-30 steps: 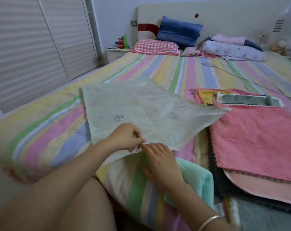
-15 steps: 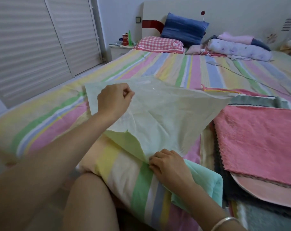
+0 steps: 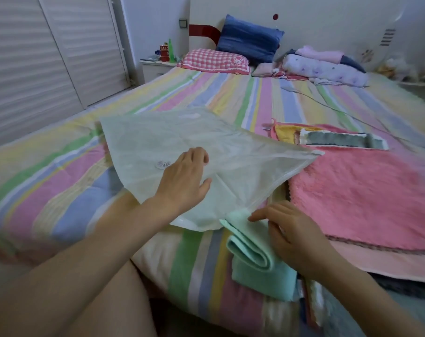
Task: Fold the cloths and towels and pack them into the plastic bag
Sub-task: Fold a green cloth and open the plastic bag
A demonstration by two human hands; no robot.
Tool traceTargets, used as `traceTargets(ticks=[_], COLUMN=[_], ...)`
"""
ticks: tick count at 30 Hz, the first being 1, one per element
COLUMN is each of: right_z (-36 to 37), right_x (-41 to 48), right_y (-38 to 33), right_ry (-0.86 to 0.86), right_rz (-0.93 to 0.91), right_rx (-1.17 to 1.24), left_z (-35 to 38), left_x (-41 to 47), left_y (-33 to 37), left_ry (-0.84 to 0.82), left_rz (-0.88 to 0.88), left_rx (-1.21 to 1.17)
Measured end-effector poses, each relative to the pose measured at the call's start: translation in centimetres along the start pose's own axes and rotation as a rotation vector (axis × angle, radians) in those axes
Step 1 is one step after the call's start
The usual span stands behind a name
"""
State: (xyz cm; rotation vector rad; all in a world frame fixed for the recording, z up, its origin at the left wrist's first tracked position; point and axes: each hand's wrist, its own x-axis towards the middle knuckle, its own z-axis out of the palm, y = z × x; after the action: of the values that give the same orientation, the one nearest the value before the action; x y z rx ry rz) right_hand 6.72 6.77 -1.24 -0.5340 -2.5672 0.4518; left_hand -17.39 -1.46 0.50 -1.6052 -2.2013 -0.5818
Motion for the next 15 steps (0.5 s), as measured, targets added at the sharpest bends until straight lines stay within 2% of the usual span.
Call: traceTargets(ticks=[4, 6, 8, 10, 13, 15], right_z=[-1.9, -1.8, -0.9, 0.2, 0.6, 0.2], right_x=[-2.3, -2.9, -3.3, -3.2, -2.0, -1.1], right_y=[0.5, 1.0, 1.5, 1.7, 1.2, 0.5], right_ry=[-0.385, -0.467, -0.371, -0.213, -0.061, -0.029], right_rz=[0.086, 0.094, 0.118, 0.197, 0.264, 0.339], right_rx=[0.064, 0.026, -0.053, -0.082, -0.043, 0.113], left_z=[-0.5, -0.7, -0.4, 0.0, 0.5, 0.5], left_x=[-0.3, -0.4, -0.5, -0.9, -1.7, -1.9], left_y=[1.1, 1.0, 0.4, -0.3, -0.5, -0.4], left_ry=[0.081, 0.034, -0.093, -0.193, -0.181, -0.138], left_rz=[0.234, 0.310, 0.389, 0.393, 0.319, 0.279], left_rx=[0.254, 0.307, 0.302, 0.278, 0.212, 0.178])
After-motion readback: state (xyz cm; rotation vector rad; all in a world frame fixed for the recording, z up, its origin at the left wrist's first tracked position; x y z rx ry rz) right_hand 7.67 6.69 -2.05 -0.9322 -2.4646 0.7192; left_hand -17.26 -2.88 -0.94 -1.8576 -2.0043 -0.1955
